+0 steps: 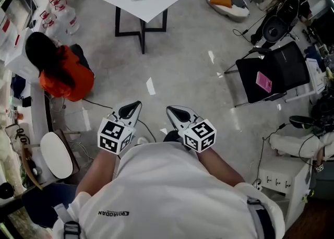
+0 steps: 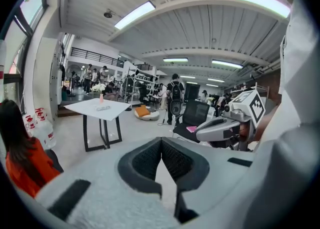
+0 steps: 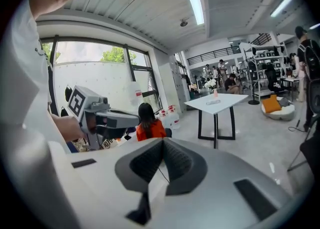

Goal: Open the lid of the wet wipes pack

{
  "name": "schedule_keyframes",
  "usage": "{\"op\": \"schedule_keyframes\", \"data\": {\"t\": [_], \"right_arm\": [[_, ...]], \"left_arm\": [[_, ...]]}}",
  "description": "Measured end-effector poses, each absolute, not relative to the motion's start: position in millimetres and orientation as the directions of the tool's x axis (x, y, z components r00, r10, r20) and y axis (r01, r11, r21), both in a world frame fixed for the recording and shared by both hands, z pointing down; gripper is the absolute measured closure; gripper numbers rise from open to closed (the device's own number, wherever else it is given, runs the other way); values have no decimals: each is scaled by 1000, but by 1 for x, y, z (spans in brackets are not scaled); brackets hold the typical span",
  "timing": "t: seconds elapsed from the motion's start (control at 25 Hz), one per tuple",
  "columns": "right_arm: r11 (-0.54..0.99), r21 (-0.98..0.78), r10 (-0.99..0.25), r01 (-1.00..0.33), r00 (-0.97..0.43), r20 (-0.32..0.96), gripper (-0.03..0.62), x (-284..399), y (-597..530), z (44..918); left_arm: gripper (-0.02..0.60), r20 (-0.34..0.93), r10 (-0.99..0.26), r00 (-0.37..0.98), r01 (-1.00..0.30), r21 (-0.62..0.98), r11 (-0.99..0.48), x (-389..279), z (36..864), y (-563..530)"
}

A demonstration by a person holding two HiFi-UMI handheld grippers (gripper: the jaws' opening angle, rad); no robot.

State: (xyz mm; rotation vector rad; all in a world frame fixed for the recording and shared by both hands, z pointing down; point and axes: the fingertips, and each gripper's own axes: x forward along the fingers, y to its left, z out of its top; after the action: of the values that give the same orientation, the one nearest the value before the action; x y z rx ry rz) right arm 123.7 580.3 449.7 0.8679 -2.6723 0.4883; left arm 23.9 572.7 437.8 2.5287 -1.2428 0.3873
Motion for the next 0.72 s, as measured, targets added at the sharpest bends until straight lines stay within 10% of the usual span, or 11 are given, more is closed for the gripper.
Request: {"op": "schedule_keyframes", "data": {"t": [0.72], "right_arm": [[734, -259, -535, -628, -770, 348, 588, 111, 447, 454]], "left_arm": [[572, 385, -731, 564, -821, 170, -544, 6, 452, 467]]}}
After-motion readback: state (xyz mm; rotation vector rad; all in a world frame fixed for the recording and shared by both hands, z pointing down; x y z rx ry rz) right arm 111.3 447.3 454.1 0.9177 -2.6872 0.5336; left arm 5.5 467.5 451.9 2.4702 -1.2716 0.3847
